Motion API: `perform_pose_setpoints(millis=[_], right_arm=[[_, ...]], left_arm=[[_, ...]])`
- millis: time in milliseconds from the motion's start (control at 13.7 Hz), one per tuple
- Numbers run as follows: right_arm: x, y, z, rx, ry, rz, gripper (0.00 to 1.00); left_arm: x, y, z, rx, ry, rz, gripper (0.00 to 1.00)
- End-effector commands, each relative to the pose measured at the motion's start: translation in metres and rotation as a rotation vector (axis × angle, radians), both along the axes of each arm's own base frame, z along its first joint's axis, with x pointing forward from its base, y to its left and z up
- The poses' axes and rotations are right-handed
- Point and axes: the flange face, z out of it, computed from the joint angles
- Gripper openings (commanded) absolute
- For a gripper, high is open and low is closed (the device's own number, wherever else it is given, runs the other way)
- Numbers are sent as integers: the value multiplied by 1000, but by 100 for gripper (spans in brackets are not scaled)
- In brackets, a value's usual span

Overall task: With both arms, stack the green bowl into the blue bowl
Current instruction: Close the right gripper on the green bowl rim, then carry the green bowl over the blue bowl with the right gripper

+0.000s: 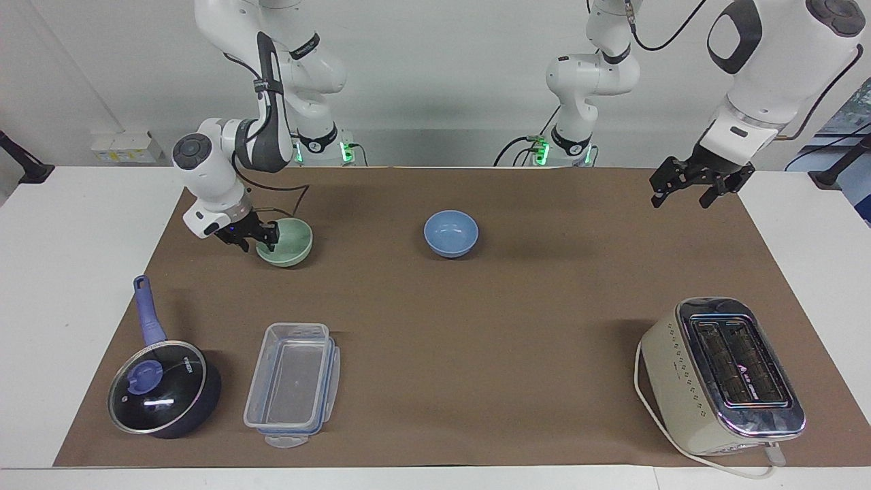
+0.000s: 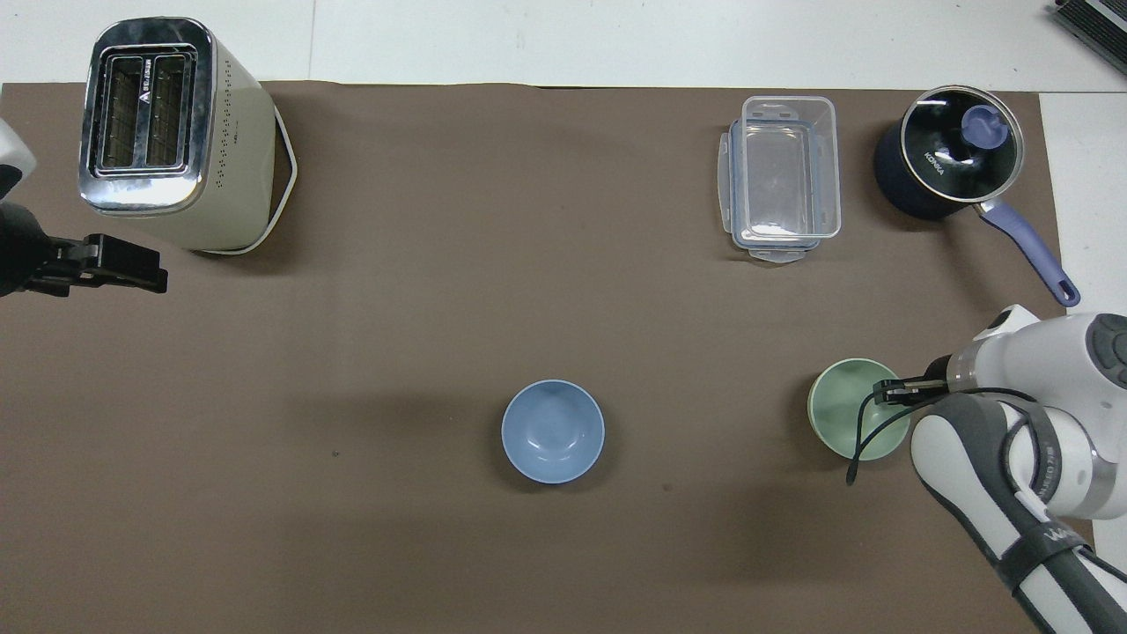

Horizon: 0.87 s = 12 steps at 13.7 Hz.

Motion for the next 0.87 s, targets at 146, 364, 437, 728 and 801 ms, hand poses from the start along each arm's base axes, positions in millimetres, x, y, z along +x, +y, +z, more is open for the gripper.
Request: perform_pose_setpoints(millis=[146,364,437,728,801], right_arm=[[4,3,17,83,5,-38,0],[9,8,38,101,32,-36,0],[8,10,47,102,37,-31,0],[6,48,83,173,35,-13,0],[4,60,91,178,31,-19,0]], left_arm=[[7,-6,10,62,-20,-34,100],[5,-7,9,58,-13,-32,100],[4,-7,10,58,-13,-34,100],[4,5,9,58,-5,-6,100],[4,6,10,57,-6,-5,100]])
